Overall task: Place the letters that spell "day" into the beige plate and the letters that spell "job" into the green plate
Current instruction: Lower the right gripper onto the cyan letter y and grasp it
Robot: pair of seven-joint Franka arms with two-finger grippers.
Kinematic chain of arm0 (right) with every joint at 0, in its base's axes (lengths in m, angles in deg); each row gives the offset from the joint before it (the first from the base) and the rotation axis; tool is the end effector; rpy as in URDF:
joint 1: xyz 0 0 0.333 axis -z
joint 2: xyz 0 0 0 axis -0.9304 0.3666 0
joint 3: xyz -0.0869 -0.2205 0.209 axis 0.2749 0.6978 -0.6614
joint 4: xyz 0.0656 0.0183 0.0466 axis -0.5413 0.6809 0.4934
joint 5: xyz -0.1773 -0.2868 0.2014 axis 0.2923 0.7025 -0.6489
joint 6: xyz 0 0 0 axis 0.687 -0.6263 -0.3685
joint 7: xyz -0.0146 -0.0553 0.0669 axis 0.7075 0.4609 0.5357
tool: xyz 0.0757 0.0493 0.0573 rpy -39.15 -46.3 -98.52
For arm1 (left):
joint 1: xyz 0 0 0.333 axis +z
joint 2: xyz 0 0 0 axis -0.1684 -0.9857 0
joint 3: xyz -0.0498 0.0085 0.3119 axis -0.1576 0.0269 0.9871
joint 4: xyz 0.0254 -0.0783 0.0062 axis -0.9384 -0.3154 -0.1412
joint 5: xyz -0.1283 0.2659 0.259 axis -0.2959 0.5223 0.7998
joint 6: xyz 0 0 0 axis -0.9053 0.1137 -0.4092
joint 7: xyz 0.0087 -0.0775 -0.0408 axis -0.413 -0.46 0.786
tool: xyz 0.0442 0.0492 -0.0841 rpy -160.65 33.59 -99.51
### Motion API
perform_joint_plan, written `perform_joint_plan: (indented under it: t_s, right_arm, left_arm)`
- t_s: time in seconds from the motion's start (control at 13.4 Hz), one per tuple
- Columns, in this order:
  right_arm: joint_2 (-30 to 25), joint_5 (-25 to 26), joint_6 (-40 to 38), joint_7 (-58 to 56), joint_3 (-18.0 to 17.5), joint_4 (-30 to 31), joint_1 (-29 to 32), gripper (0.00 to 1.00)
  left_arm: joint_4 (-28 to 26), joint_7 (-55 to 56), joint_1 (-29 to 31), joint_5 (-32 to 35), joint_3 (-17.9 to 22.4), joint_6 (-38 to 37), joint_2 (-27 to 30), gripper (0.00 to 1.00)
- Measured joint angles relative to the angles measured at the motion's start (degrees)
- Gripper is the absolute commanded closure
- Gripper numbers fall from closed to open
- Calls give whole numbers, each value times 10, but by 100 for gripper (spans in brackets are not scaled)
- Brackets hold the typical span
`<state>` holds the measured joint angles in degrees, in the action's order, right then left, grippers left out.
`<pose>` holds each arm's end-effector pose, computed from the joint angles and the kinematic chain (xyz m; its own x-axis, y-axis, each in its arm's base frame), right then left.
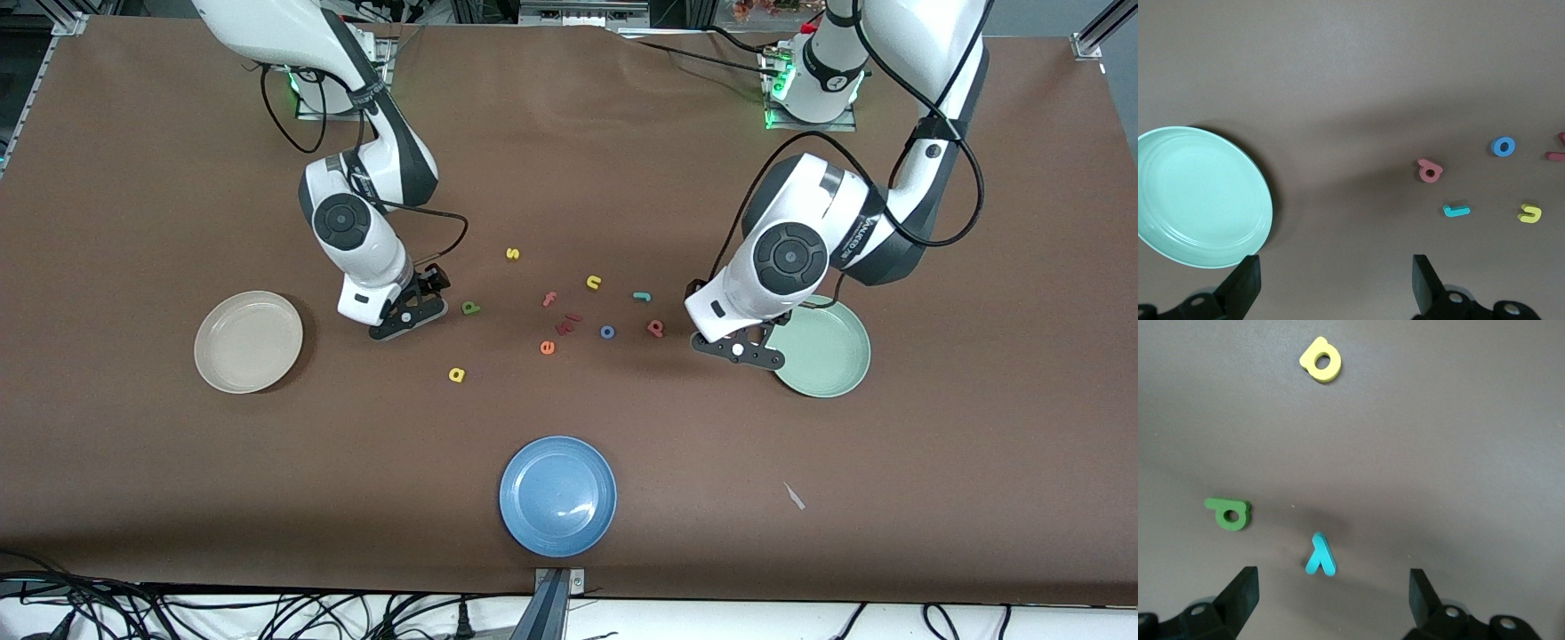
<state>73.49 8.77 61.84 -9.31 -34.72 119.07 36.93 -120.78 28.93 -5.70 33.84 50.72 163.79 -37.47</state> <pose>0.5353 0.2523 0.2218 0.8854 0.4643 -0.0223 0.4647 -0.8853 0.0168 0.6029 -0.2772 0.3506 0.9510 -0.2260 -0.2108 -0.2371 -0.9711 -0.0284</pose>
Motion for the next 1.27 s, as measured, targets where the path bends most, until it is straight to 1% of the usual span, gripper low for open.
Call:
perform_joint_plan:
  t_s: [0.37,0.67,0.82,1.04,1.19,1.27]
  right_arm:
    - [23,0,34,-23,0,2,-1,1]
    - [30,0,64,-25,0,23,-1,11]
    - [30,0,69,-26,0,30,-1,15]
    - [31,0,69,-26,-5,31,-1,26]
    - [33,0,71,-25,-9,32,-1,30]
    - [34,0,73,-25,-11,32,-1,34]
  left_arm:
    - [-13,13,-2,0,0,28,-1,0]
    - [-13,25,-10,0,-1,30,-1,0]
    - [-14,25,-10,0,0,31,-1,0]
    - [-15,26,-10,0,0,35,-3,0]
    - [-15,26,-10,0,0,36,-3,0]
    - [-15,26,-10,0,0,36,-4,0]
